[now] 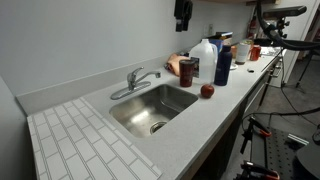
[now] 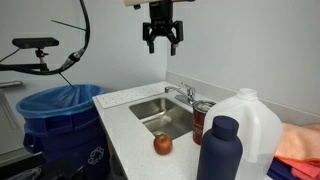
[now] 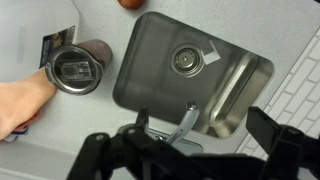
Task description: Open the tap faucet and move the nozzle the right
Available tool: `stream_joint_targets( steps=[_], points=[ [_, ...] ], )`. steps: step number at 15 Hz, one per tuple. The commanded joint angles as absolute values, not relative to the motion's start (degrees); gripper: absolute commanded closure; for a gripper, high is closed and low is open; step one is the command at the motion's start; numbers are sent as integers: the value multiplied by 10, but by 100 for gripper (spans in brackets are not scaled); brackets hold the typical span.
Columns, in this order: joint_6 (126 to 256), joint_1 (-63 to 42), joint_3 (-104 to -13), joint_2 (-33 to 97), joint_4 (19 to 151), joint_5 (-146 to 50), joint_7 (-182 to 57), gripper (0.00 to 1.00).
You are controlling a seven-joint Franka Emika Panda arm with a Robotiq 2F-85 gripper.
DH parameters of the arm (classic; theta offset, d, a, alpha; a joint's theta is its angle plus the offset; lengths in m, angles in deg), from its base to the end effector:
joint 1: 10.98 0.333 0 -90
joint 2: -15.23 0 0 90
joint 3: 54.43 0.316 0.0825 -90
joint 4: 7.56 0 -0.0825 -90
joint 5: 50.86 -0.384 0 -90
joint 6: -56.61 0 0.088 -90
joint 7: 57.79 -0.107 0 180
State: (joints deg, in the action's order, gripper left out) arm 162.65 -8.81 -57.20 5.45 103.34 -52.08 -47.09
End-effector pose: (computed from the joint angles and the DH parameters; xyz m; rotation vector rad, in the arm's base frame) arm 0.5172 -0.0053 0.5662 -3.1067 -0.2672 -0.1374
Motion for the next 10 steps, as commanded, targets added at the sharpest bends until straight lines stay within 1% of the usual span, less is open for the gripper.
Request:
stream_joint_targets(
  steps=[1, 7, 10],
  points=[
    [1610, -85, -541, 154, 924, -504, -526, 0],
    [1642, -89, -532, 261, 832, -516, -567, 0],
    [1630, -98, -538, 289, 803, -523, -566, 0]
  ],
)
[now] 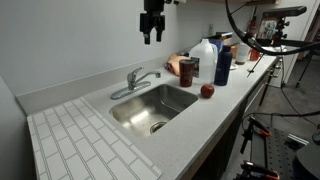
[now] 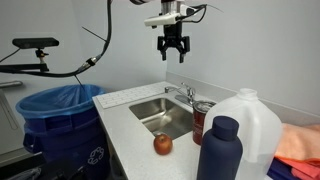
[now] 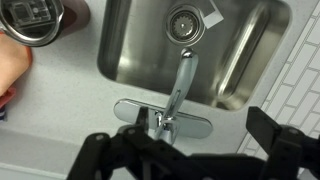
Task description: Open the tap faucet and move the nozzle the right
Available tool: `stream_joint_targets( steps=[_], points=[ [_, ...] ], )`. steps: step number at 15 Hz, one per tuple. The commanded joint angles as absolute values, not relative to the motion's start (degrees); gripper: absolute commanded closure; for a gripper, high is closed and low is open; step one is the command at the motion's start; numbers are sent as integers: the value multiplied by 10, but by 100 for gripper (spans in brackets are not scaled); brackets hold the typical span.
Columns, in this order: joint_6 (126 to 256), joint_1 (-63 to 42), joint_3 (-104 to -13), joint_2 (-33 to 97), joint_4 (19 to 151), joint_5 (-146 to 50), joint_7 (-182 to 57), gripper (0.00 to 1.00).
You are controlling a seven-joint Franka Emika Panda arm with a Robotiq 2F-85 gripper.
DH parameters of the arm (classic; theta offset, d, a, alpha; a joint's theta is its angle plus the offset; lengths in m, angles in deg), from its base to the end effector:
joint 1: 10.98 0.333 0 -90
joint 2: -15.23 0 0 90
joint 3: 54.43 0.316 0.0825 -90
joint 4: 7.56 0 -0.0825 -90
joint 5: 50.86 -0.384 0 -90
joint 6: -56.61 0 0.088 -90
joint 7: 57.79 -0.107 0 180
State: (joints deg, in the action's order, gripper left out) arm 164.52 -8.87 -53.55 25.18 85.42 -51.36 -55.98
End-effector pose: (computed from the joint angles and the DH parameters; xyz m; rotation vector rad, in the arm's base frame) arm 0.6247 0.0326 0.5255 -3.1241 -0.1268 -0.1358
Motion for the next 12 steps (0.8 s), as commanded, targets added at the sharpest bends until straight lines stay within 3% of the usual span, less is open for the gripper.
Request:
stream_joint_targets(
  steps=[1, 12],
  points=[
    [1633, -101, -540, 294, 802, -524, -564, 0],
    [1665, -107, -541, 314, 828, -522, -561, 0]
  ],
)
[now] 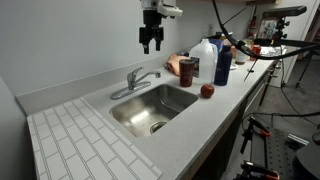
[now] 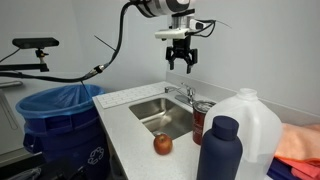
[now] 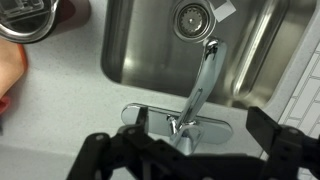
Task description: Open the tap faucet and move the nozzle the right
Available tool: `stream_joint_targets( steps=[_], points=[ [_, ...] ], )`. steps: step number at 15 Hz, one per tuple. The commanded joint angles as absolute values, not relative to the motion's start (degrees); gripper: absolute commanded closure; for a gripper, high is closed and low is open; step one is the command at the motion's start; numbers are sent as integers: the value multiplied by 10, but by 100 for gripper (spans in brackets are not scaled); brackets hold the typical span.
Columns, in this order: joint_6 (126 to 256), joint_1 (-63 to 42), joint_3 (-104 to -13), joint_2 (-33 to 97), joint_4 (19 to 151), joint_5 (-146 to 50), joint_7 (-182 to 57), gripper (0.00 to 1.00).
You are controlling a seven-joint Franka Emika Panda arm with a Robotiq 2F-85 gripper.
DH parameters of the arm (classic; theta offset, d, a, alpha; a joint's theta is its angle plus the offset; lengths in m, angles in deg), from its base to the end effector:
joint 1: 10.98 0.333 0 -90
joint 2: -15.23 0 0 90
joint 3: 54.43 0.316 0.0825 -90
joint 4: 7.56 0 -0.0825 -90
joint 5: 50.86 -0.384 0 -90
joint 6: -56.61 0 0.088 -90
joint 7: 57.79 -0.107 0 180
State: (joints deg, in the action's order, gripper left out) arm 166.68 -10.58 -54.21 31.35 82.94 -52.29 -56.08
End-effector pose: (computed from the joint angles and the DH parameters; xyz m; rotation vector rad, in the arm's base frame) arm 0.6528 0.0086 0.4814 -3.1156 -0.0508 -0.0942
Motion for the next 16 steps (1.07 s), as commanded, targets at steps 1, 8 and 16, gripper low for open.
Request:
stream_joint_targets(
  steps=[1, 8, 16],
  points=[
    [1665, -107, -541, 314, 828, -523, -561, 0],
    [1710, -101, -542, 316, 878, -491, -562, 0],
    [1820, -102, -544, 357, 882, -492, -569, 0]
  ],
)
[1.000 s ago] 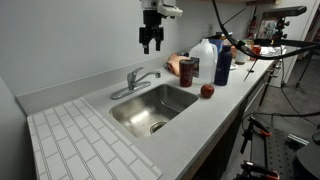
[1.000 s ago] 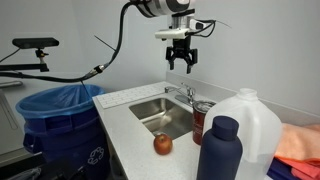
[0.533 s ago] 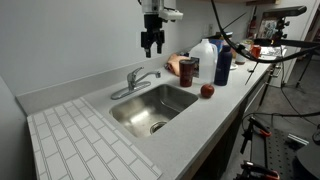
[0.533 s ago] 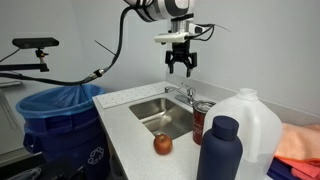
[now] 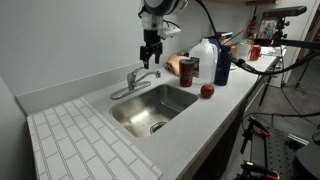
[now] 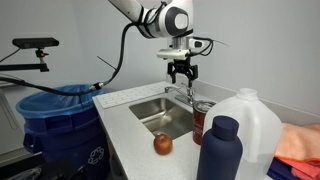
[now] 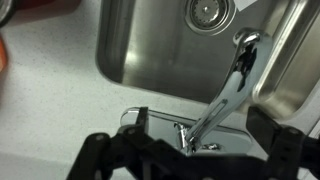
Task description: Open the tap faucet and move the nozzle the right
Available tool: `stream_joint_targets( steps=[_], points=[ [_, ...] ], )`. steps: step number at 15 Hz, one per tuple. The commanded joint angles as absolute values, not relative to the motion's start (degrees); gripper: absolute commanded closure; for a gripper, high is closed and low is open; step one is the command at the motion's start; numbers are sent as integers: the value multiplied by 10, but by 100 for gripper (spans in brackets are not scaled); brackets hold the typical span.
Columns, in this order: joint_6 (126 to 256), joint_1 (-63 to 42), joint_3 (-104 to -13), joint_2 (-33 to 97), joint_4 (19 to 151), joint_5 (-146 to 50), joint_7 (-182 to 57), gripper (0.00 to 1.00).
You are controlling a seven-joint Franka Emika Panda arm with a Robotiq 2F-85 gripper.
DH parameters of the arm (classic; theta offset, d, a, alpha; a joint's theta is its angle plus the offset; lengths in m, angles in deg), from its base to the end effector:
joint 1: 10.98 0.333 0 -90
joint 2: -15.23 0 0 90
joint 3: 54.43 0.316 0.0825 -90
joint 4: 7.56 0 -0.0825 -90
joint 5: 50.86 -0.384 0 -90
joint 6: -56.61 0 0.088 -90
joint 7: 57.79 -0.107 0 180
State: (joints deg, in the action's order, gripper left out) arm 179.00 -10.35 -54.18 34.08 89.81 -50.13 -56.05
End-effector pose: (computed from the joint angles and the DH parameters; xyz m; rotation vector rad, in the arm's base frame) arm 0.6600 0.0093 0.4128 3.1255 0.0808 0.1684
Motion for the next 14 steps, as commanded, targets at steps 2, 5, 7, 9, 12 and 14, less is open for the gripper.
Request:
stream_joint_targets(
  steps=[2, 5, 7, 9, 12, 14],
  points=[
    [1830, -102, -545, 366, 876, -492, -572, 0],
    [1828, -100, -548, 374, 874, -489, -583, 0],
    [1828, -99, -548, 379, 871, -490, -590, 0],
    [1834, -97, -552, 387, 864, -481, -600, 0],
    [1840, -97, -558, 399, 850, -471, -617, 0],
    [1852, -96, -563, 402, 845, -462, -626, 0]
  ],
)
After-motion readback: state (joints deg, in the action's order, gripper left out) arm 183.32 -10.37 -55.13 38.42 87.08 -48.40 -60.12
